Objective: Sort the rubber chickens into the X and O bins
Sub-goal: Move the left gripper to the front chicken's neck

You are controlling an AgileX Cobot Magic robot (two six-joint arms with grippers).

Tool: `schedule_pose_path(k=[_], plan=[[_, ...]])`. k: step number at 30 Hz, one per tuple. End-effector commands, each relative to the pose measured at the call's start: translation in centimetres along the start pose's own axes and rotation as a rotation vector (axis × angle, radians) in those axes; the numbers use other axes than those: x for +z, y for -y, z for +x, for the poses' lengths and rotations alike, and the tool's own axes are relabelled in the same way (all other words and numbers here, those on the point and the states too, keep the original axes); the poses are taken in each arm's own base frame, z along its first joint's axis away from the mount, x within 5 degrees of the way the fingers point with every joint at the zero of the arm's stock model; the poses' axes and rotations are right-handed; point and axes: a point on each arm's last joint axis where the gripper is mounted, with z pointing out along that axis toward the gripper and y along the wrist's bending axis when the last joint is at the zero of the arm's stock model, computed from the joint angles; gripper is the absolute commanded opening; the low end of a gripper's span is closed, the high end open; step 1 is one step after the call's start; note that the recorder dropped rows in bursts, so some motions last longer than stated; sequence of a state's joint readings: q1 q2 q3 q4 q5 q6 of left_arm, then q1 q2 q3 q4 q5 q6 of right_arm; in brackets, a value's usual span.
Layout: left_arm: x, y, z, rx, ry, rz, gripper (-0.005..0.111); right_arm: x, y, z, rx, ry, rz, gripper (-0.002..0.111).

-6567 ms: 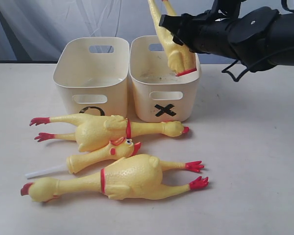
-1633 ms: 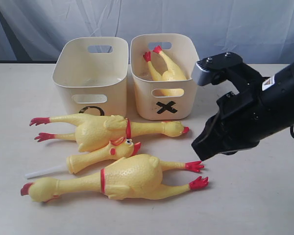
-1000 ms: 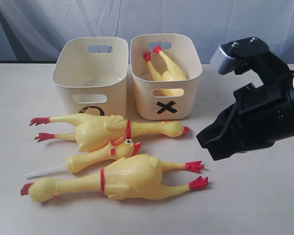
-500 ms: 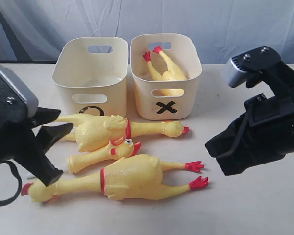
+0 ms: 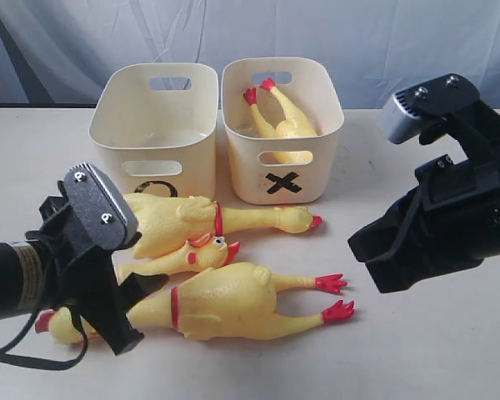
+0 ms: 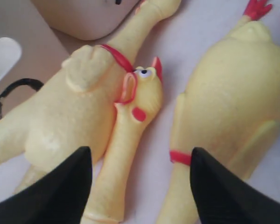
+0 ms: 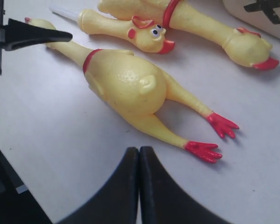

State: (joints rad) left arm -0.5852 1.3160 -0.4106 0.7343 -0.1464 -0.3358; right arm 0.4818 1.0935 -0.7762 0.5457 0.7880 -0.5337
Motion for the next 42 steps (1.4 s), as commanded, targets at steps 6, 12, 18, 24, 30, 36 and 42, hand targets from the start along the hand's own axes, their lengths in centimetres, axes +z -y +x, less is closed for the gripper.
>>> schedule_pose_path(k=[6,12,18,24,30,36,42], plan=[[0.5,2.4,1.0,0.164,-0.208,0.032,0.059,-0.1,0.0,0.0,0.009,0.01,0.004,-0.001],[0.6,2.3,1.3,0.256,-0.231,0.038,0.059,-0.1,0.0,0.1,0.01,0.009,0.003,-0.001],[1.2,2.7,1.4,0.318,-0.219,0.072,0.05,-0.1,0.0,0.1,0.014,0.009,0.002,-0.001],[1.6,2.9,1.4,0.339,-0.208,0.092,0.049,-0.1,0.0,0.1,0.014,0.009,0.002,-0.001],[2.5,3.2,2.2,0.383,-0.25,0.124,0.052,-0.1,0.0,0.1,0.016,0.009,0.002,-0.001],[3.0,3.4,2.4,0.399,-0.246,0.149,0.053,-0.1,0.0,0.0,0.018,0.011,0.0,-0.001],[3.3,3.3,2.1,0.445,-0.243,0.152,0.053,-0.1,-0.1,0.0,0.023,0.013,-0.004,-0.001]])
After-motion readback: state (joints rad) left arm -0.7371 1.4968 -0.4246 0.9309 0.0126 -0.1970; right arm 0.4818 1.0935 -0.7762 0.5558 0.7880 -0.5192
